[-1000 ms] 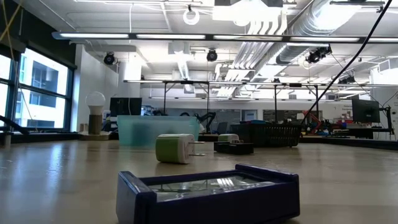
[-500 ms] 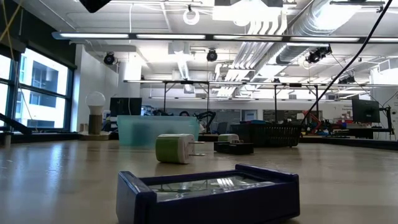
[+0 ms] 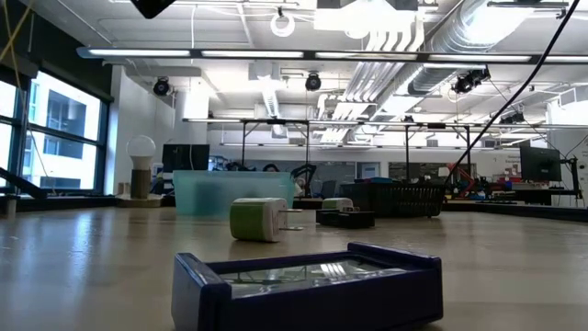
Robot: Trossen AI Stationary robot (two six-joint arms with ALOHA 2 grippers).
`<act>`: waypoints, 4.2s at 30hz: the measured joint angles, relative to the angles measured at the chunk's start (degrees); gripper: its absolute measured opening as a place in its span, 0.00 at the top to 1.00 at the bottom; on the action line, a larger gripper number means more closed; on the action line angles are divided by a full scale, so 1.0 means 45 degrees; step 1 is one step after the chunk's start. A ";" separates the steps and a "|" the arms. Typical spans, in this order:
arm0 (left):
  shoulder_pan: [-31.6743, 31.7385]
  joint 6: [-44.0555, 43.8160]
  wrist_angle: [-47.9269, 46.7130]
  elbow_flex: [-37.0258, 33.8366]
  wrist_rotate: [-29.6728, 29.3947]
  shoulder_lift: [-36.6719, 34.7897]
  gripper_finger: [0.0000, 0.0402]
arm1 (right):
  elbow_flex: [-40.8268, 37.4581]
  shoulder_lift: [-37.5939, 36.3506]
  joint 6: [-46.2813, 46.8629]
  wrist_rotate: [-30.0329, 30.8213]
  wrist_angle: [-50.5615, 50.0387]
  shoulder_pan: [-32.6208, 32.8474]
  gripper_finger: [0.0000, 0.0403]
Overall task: Pick & Place Office items
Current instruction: Put the dark blue digital clock into the black bin
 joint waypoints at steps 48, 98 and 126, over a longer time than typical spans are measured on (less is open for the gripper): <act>-0.3157 -0.3214 -0.0691 0.4760 -0.4924 0.6619 0.11 | 0.0000 0.0371 0.6236 -0.3565 -0.1363 0.0093 0.42; -0.2941 -0.5111 0.3429 0.4760 -0.6970 1.0967 0.12 | 0.0005 0.1821 0.8539 -0.4125 0.0782 0.0593 0.42; -0.2705 -0.4704 0.3586 0.4760 -0.7096 1.1028 0.96 | 0.0005 0.1821 0.8564 -0.4178 0.0797 0.0593 0.42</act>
